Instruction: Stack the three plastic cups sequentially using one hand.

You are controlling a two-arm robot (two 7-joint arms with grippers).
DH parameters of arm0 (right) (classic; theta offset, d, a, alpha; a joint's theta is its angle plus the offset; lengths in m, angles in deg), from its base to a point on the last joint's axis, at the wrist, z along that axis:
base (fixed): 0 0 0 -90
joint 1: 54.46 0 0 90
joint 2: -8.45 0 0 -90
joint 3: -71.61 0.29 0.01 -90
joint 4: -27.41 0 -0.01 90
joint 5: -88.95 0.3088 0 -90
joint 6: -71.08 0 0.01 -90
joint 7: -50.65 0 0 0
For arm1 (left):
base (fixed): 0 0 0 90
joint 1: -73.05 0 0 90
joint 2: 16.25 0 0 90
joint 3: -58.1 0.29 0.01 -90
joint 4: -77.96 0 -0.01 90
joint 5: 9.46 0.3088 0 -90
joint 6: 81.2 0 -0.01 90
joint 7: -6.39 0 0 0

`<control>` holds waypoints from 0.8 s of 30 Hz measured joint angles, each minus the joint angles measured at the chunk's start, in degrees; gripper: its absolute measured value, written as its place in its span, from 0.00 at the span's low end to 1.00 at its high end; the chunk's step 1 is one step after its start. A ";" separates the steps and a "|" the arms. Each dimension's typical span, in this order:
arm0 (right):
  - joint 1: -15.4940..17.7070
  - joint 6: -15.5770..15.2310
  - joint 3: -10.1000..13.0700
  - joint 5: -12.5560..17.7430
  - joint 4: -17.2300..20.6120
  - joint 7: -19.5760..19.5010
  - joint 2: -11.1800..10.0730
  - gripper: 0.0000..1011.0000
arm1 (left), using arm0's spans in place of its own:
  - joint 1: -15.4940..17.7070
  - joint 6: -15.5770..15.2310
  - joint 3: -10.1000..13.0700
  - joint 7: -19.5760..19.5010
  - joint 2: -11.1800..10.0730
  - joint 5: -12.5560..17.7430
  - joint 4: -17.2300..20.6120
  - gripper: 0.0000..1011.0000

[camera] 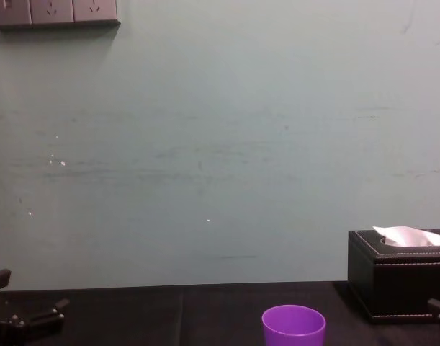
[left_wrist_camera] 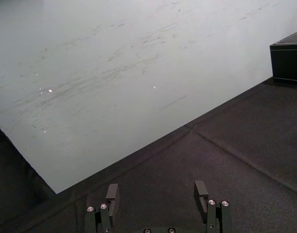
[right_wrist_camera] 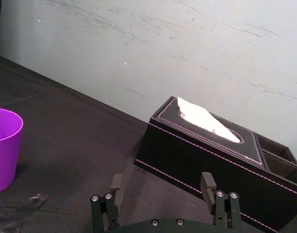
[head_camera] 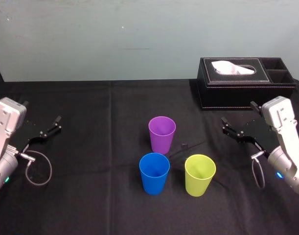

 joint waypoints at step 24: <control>0.00 0.00 0.00 0.00 0.00 0.00 0.00 0.99 | 0.00 0.00 0.00 0.00 0.00 0.00 0.00 1.00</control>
